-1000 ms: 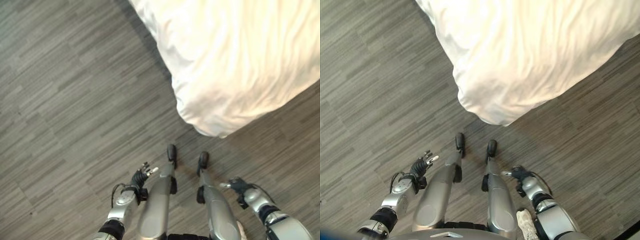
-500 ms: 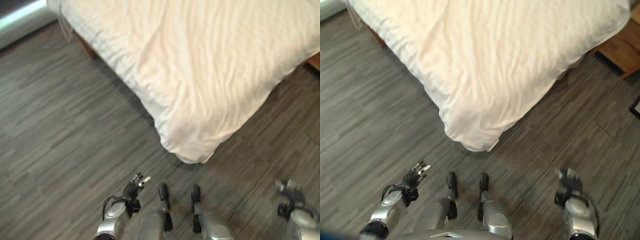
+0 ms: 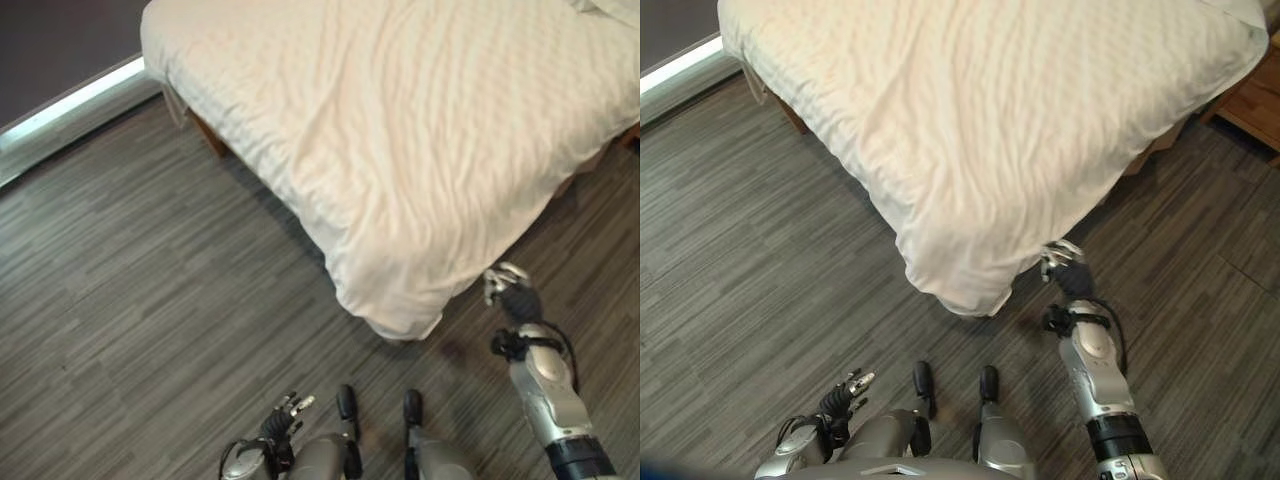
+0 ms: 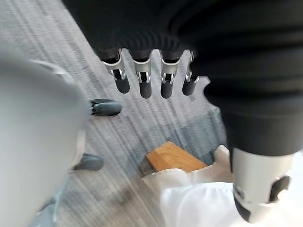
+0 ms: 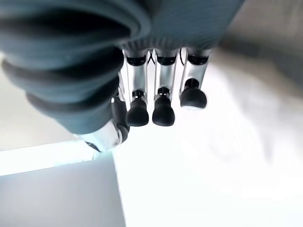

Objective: Making the bed.

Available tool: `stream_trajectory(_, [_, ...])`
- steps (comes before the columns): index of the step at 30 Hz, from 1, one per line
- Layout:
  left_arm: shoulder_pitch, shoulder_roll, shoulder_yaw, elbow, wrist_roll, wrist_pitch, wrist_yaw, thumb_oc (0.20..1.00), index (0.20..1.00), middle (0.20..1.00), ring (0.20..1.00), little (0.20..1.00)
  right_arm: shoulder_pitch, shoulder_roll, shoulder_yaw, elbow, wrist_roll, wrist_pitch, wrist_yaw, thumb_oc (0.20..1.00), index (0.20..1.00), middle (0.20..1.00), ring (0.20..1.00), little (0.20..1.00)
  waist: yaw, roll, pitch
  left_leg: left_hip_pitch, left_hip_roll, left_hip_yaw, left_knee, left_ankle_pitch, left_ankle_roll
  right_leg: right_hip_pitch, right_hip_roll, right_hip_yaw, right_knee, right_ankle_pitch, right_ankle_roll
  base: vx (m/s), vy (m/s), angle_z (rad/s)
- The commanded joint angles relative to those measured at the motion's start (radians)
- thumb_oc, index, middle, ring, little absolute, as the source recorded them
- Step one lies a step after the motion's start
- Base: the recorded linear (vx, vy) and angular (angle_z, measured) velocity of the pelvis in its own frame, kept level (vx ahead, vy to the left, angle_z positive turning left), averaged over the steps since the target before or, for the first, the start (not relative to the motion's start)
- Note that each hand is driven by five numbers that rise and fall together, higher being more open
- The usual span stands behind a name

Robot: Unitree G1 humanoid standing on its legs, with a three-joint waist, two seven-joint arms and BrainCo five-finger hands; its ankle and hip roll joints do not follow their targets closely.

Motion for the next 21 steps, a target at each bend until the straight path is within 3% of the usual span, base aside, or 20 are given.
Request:
stream_trajectory(1, [-0.094, 0.008, -0.034, 0.042, 0.024, -0.038, -0.04, 1.0, 1.0, 1.0, 1.0, 1.0, -0.093, -0.035, 0.026, -0.034, 0.038, -0.017, 0.069, 0.2, 0.2, 0.2, 0.2, 0.2, 0.025, 0.012, 0.042, -0.014, 0.036, -0.064, 0.005, 0.05, -0.066, 0.069, -0.064, -0.036, 0.018, 0.006, 0.021, -0.01, 0.001, 0.1])
stream_trajectory(6, [-0.106, 0.001, -0.06, 0.066, 0.031, -0.046, -0.047, 1.0, 1.0, 1.0, 1.0, 1.0, -0.232, -0.017, 0.211, 0.022, -0.006, 0.011, 0.131, 0.2, 0.2, 0.2, 0.2, 0.2, 0.06, 0.027, 0.054, -0.026, 0.036, -0.071, 0.005, 0.056, -0.069, 0.059, -0.066, -0.044, 0.018, 0.011, 0.02, 0.0, 0.004, 0.1])
stream_trajectory(8, [-0.115, 0.001, -0.094, 0.062, 0.039, -0.057, -0.047, 1.0, 1.0, 1.0, 1.0, 1.0, -0.373, 0.021, 0.288, 0.152, -0.061, 0.016, 0.114, 0.2, 0.2, 0.2, 0.2, 0.2, 0.094, 0.046, 0.059, -0.044, 0.034, -0.076, 0.005, 0.061, -0.07, 0.045, -0.068, -0.044, 0.018, 0.014, 0.021, 0.0, 0.0, 0.0])
stream_trajectory(14, [-0.105, 0.013, -0.135, 0.042, 0.017, -0.068, -0.058, 1.0, 1.0, 1.0, 1.0, 1.0, -0.567, -0.012, 0.288, 0.396, -0.165, 0.03, 0.053, 0.2, 0.2, 0.2, 0.2, 0.2, 0.144, 0.077, 0.067, -0.086, 0.026, -0.084, 0.005, 0.068, -0.072, 0.009, -0.075, -0.053, 0.018, 0.017, 0.026, 0.0, 0.022, 0.08])
stream_trajectory(21, [-0.116, 0.026, -0.165, 0.024, -0.008, -0.067, -0.061, 1.0, 1.0, 1.0, 1.0, 1.0, -0.7, -0.055, 0.219, 0.681, -0.144, 0.048, 0.019, 0.2, 0.2, 0.2, 0.2, 0.2, 0.176, 0.107, 0.087, -0.126, 0.018, -0.09, 0.005, 0.076, -0.074, -0.035, -0.083, -0.049, 0.018, 0.032, 0.031, 0.0, 0.005, 0.01])
